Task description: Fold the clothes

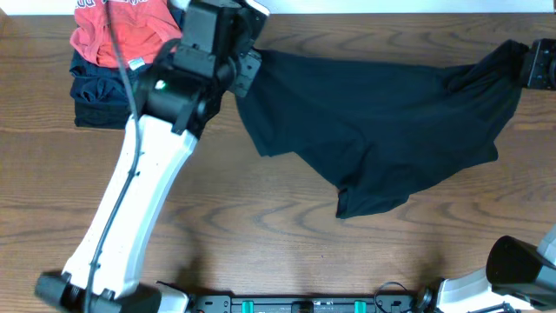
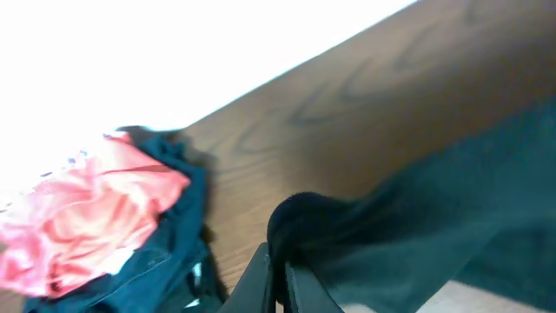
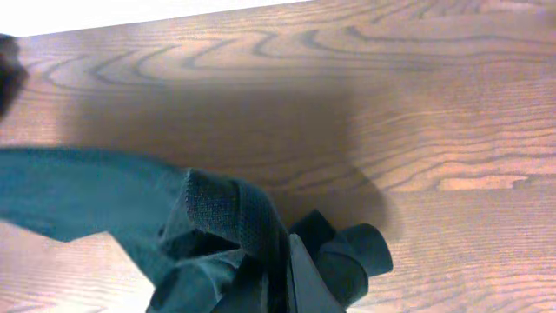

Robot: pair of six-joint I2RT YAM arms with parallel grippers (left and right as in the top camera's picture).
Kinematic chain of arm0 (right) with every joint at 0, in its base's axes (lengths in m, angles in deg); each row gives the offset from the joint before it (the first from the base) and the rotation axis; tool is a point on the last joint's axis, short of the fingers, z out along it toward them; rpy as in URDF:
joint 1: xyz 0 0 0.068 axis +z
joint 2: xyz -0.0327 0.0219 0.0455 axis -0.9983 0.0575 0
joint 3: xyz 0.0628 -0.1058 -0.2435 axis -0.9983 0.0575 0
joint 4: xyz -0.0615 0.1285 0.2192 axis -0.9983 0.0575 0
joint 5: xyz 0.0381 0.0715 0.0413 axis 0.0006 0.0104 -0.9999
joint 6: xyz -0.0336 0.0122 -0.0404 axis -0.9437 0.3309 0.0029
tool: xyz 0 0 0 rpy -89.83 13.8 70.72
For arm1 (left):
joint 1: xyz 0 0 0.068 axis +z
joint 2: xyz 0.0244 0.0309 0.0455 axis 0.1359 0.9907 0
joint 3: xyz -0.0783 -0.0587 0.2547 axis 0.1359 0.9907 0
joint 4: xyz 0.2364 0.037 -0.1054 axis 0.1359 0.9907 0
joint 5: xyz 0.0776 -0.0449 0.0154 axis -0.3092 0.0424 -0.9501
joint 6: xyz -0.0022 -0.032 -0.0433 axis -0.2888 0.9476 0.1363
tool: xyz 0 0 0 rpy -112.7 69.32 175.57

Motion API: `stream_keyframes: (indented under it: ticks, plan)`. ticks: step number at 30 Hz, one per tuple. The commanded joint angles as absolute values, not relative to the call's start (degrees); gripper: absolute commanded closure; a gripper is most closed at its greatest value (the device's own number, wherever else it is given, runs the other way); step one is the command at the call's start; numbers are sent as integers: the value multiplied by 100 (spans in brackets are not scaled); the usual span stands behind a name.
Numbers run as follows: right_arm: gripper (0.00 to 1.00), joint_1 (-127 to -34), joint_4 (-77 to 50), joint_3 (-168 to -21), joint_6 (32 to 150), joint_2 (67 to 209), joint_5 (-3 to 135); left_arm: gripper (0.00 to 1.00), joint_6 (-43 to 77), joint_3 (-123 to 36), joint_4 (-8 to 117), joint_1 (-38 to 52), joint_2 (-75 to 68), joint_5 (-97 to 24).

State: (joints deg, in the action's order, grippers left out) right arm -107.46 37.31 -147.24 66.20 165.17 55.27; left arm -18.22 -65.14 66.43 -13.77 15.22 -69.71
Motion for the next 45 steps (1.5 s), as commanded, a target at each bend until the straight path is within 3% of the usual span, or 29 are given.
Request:
stream_keyframes:
  ticks: [1, 14, 21, 31, 36, 45]
  plan:
    - [99, -10910, 3694, -14835, 6687, 16004, 5434, 94, -1560, -6536, 6676, -1346, 939, -7668]
    - [99, -11653, 3694, -15124, 6886, 13923, 5455, 94, -1302, -6536, 7115, -1346, -1697, -7723]
    - [99, -11668, 3670, -15362, 7055, 13197, 5807, 94, -1053, -6536, 7426, -1346, -2329, -7614]
    - [99, -11668, 3443, -15480, 7083, 13811, 5593, 94, -1036, -6525, 7622, -1346, -1429, -7635]
    - [99, -11662, 3336, -15480, 6915, 14747, 4918, 94, -1033, -6525, 7493, -1336, -567, -8142]
    - [99, -11203, 2691, -15480, 6462, 16655, 4763, 94, -950, -6525, 6512, -846, 1218, -7898]
